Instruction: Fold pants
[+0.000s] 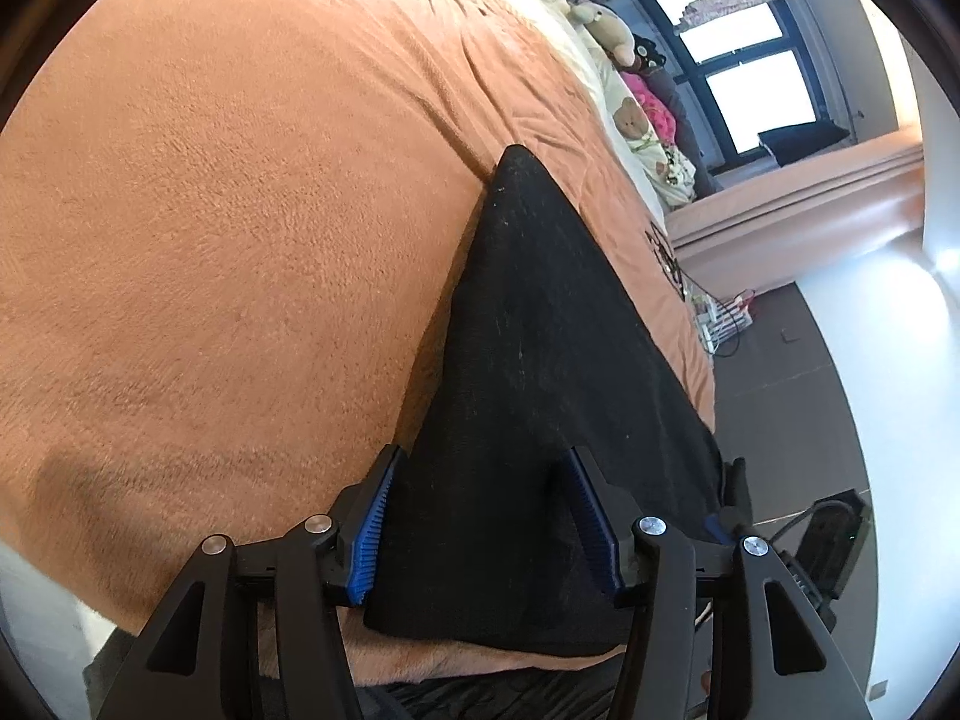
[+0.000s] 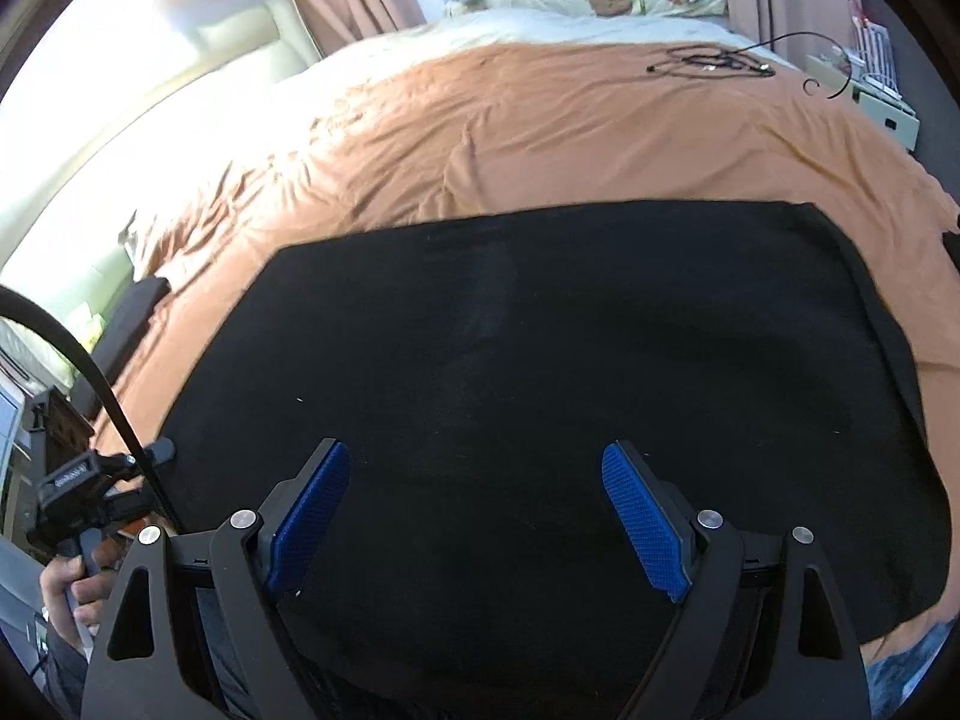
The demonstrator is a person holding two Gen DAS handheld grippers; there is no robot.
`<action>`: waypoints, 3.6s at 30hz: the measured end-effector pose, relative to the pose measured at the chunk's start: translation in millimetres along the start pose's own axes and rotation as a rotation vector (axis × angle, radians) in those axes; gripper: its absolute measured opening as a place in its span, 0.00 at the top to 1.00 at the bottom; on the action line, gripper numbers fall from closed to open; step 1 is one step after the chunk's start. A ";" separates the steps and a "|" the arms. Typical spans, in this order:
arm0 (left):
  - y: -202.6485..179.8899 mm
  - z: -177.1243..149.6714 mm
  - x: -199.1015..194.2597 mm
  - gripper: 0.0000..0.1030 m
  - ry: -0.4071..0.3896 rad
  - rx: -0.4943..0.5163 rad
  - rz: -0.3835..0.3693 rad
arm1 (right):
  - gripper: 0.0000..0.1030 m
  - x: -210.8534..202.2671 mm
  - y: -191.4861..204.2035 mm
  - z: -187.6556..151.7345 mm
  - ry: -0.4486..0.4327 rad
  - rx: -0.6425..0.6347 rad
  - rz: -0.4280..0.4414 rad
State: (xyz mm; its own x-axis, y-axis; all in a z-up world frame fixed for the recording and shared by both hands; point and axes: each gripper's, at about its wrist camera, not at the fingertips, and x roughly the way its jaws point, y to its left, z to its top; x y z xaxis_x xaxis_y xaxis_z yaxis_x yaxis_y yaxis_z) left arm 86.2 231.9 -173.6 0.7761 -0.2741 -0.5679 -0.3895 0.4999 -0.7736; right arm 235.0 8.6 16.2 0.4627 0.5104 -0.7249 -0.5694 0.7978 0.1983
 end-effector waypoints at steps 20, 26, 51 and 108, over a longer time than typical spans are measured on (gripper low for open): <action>8.6 -4.2 -19.6 0.82 -0.032 -0.159 -0.100 | 0.63 48.8 33.5 9.4 0.077 -0.040 0.003; 9.2 -3.0 -22.1 0.82 -0.033 -0.146 -0.089 | 0.75 46.4 44.3 -14.3 0.126 -0.096 0.000; 14.6 -5.0 -18.5 0.80 -0.041 -0.208 -0.069 | 0.96 73.8 43.2 22.3 0.192 -0.006 0.041; -99.9 17.9 -29.2 0.87 -0.038 -0.002 -0.142 | 0.96 76.0 34.4 22.4 0.227 0.104 0.143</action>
State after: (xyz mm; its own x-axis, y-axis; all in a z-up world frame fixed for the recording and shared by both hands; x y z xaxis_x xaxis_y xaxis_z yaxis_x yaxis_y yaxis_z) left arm 111.3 204.6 -74.7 0.8418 -0.3105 -0.4416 -0.2751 0.4571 -0.8458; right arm 265.7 82.0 -17.3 0.2117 0.5444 -0.8116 -0.5396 0.7575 0.3674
